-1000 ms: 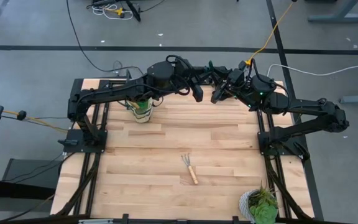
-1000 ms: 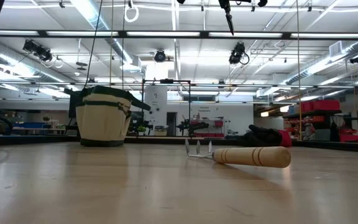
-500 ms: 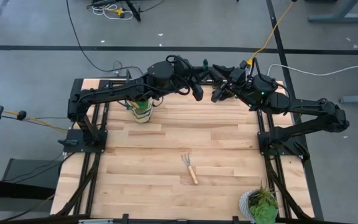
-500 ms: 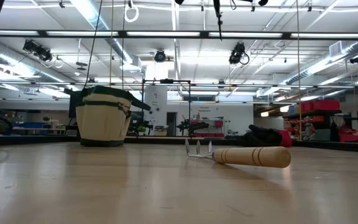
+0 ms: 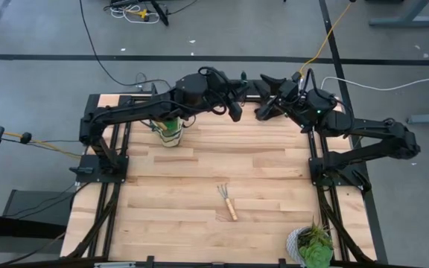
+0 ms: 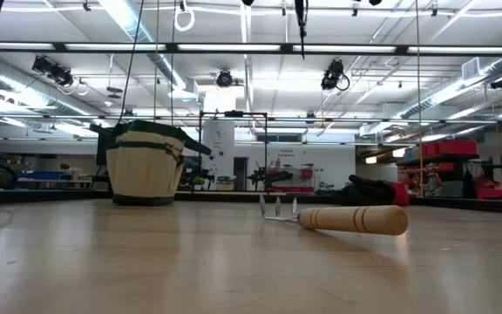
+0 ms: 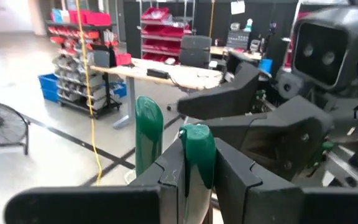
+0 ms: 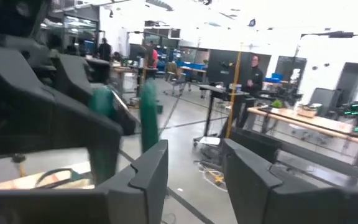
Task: Pick & Place Garden tools in Gardening bag
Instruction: Put the dark green shears into the gardening bag
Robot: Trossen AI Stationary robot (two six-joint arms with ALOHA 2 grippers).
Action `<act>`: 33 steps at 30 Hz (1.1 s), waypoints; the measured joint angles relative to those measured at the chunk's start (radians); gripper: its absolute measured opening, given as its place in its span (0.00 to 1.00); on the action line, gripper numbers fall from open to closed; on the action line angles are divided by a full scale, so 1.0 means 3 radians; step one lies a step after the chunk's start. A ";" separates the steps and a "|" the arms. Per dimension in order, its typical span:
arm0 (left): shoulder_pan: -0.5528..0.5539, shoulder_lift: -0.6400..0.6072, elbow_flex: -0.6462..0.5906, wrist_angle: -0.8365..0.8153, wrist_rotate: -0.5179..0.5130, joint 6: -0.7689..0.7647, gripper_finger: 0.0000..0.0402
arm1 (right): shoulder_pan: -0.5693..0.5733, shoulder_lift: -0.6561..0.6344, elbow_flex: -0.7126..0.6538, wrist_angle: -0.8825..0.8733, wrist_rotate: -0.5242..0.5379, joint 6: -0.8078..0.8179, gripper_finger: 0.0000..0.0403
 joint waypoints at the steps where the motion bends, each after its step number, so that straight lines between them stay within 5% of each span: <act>1: 0.0000 -0.0018 0.0000 -0.0009 -0.0026 0.0025 0.16 | 0.0000 -0.0019 0.0000 0.0001 0.0007 -0.0022 0.37; 20: 0.0002 -0.0273 0.0002 -0.0383 -0.0157 0.0032 0.15 | -0.0001 -0.0120 -0.0003 -0.0018 -0.0035 -0.0017 0.32; 28: 0.0003 -0.0312 0.0002 -0.0609 -0.0033 0.0029 0.15 | 0.0000 -0.0120 -0.0003 -0.0433 -0.0847 0.0314 0.26; 33: 0.0003 -0.0353 0.0002 -0.0659 0.0018 0.0029 0.15 | 0.0034 -0.0161 -0.0005 -0.0794 -0.0932 0.0524 0.16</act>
